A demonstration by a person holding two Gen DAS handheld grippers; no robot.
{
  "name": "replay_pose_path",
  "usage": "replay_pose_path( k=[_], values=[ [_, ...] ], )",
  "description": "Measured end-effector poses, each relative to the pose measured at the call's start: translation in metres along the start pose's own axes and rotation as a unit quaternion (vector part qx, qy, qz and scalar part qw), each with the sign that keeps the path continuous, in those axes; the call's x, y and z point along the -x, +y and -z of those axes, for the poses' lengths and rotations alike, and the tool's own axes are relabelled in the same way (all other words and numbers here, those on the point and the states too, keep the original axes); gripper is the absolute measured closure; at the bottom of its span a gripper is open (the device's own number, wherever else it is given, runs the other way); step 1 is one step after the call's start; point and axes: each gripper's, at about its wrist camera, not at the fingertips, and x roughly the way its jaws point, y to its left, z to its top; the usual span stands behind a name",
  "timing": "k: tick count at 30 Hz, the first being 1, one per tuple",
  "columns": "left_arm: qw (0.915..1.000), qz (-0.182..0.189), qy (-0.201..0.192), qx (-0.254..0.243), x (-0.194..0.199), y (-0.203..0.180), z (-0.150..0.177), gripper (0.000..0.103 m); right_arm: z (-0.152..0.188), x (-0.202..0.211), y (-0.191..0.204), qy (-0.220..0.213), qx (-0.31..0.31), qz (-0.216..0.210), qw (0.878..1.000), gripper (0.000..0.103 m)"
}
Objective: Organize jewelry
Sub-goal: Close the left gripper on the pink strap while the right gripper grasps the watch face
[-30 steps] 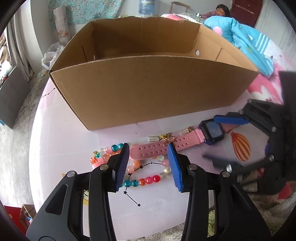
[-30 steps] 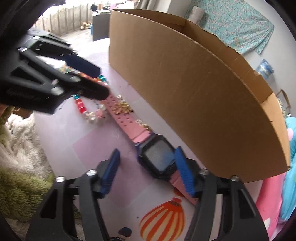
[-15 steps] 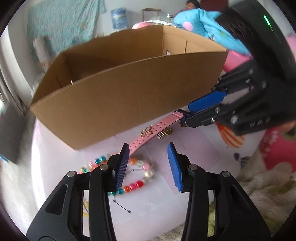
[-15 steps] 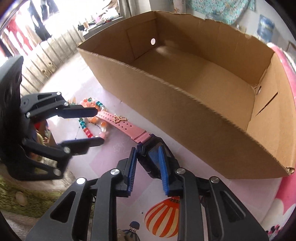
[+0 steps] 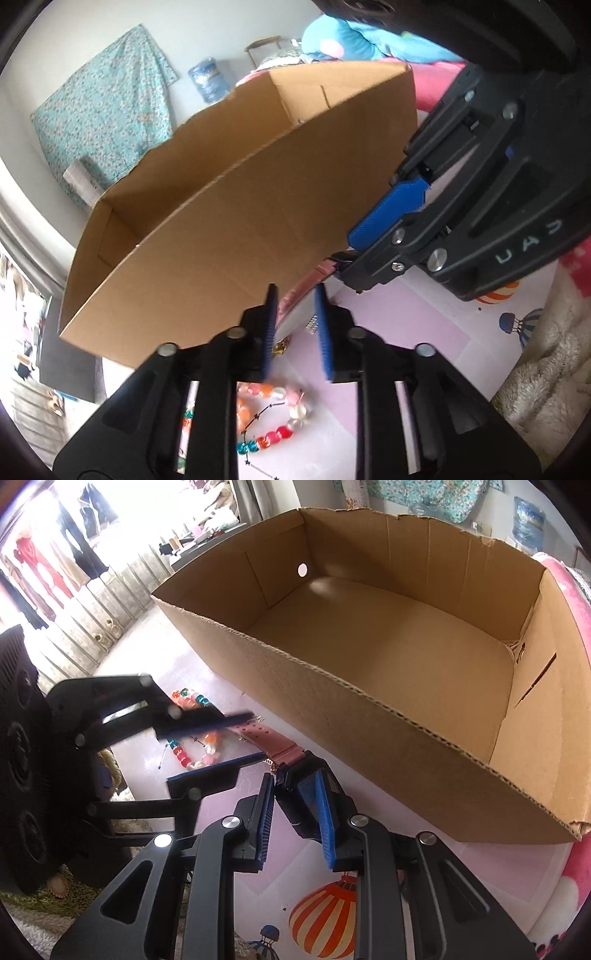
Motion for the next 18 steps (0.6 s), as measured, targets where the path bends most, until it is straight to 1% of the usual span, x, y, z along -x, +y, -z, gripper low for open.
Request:
replay_pose_path(
  k=[1, 2, 3, 8, 12, 16, 18],
  values=[
    [1.0, -0.005, 0.002, -0.006, -0.002, -0.003, -0.001, 0.089, 0.001, 0.001, -0.002, -0.004, -0.003, 0.0, 1.0, 0.08],
    [0.9999, -0.007, 0.004, -0.012, -0.003, -0.005, -0.002, 0.093, 0.002, 0.002, -0.003, -0.007, -0.005, -0.001, 1.0, 0.08],
    [0.9998, -0.006, 0.007, -0.017, -0.004, -0.006, -0.003, 0.095, 0.004, 0.003, -0.006, -0.012, -0.008, 0.0, 1.0, 0.08],
    [0.9996, -0.001, 0.018, -0.02, -0.003, -0.005, -0.002, 0.096, 0.014, 0.008, -0.004, -0.033, -0.008, 0.002, 0.999, 0.08],
    [0.9993, 0.004, 0.028, -0.025, -0.009, -0.006, -0.004, 0.096, 0.019, 0.01, -0.006, -0.046, -0.024, 0.0, 0.999, 0.08],
    [0.9992, 0.012, 0.025, -0.029, -0.006, -0.004, -0.006, 0.097, 0.027, 0.018, -0.007, -0.055, -0.03, 0.022, 0.998, 0.077],
    [0.9991, 0.013, 0.026, -0.03, -0.006, -0.003, -0.005, 0.098, 0.035, 0.023, -0.007, -0.054, -0.029, 0.052, 0.997, 0.076]
  ],
)
